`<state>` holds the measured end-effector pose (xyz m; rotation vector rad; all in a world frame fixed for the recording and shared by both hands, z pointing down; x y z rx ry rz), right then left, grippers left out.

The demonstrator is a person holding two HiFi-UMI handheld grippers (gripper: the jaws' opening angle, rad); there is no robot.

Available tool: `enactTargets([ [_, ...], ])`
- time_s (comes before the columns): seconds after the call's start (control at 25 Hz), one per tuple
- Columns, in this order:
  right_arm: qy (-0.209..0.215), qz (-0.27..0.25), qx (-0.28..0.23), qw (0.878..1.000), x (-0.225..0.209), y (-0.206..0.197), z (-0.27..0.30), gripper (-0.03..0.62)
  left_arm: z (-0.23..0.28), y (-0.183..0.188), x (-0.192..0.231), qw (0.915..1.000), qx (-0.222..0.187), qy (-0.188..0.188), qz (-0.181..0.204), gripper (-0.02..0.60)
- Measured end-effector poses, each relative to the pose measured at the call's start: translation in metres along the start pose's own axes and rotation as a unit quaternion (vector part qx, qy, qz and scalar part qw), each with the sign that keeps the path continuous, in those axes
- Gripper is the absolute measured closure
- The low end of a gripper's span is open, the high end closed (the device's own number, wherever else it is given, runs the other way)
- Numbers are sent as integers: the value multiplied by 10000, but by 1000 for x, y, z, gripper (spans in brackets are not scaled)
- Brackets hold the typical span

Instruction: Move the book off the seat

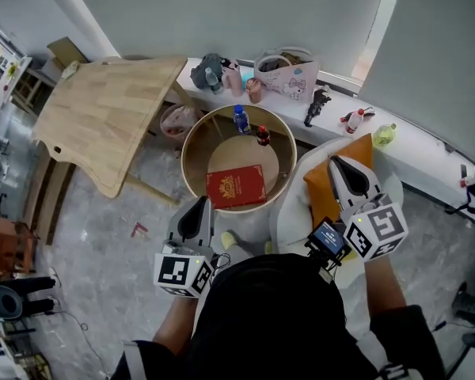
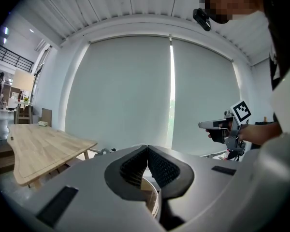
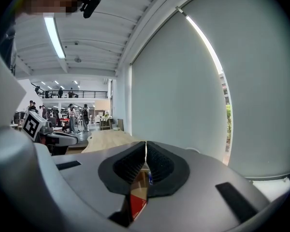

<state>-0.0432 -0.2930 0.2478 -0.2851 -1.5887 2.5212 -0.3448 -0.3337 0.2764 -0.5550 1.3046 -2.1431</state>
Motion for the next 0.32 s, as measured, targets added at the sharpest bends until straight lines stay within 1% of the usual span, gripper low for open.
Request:
enactTargets([
  [0.12,-19,-19,33,10000,1,2,2,576,0,1,0,10000,13,2,-12,568],
  [0.32,13,-266,80,9996,6,-6,6,576,-2,-5,2,10000,30,33,-34,568],
])
Point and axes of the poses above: the fingertips, and each gripper's own axes: z forward along the fingers, x to its left, y out of its top, the point moved 5 cm from there along -z, backward along the fingers, and after that the axes turned 15 degrees about x, right-handed, at the moved point
